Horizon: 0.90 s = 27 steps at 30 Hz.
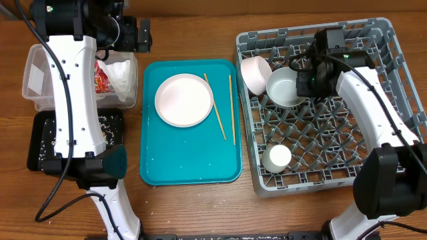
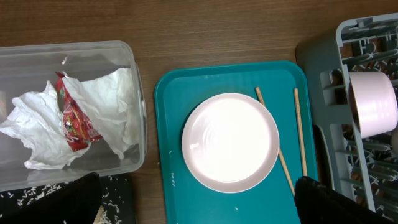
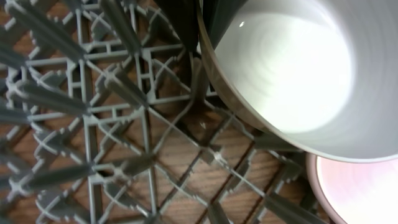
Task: Sort waste into correct bins and load items into the dishwasher
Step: 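Release the white bowl and move the right gripper back toward the plate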
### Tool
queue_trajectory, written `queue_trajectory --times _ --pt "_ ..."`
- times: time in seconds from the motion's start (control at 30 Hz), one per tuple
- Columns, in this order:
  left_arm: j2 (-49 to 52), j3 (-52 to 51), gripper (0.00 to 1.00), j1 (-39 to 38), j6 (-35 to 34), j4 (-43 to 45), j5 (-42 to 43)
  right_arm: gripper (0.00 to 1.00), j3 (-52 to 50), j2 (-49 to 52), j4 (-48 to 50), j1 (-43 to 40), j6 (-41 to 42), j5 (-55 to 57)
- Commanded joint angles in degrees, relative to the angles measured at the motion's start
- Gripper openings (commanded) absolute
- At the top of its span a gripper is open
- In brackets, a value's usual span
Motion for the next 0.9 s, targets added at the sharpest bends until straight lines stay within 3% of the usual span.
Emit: queue_trajectory --times 0.0,0.13,0.33,0.5,0.73,0.87 --pt "0.2 1.1 1.00 0.2 -0.1 0.0 -0.3 0.04 4.9 -3.5 -2.5 -0.1 4.4 2.6" --pt "0.2 1.1 1.00 0.2 -0.1 0.0 -0.3 0.04 11.9 -7.1 -10.8 1.1 11.8 12.7" --pt "0.2 1.1 1.00 0.2 -0.1 0.0 -0.3 0.04 22.3 -8.5 -28.3 8.1 29.5 38.8" --pt "0.2 1.1 1.00 0.2 -0.1 0.0 -0.3 0.04 22.4 -5.3 -38.0 18.8 39.9 41.9" --pt "0.2 1.1 1.00 0.2 -0.1 0.0 -0.3 0.04 21.8 5.4 -38.6 30.5 36.2 57.9" --pt "0.2 1.1 1.00 0.2 -0.1 0.0 -0.3 0.04 21.8 8.7 -38.6 30.0 30.0 68.5"
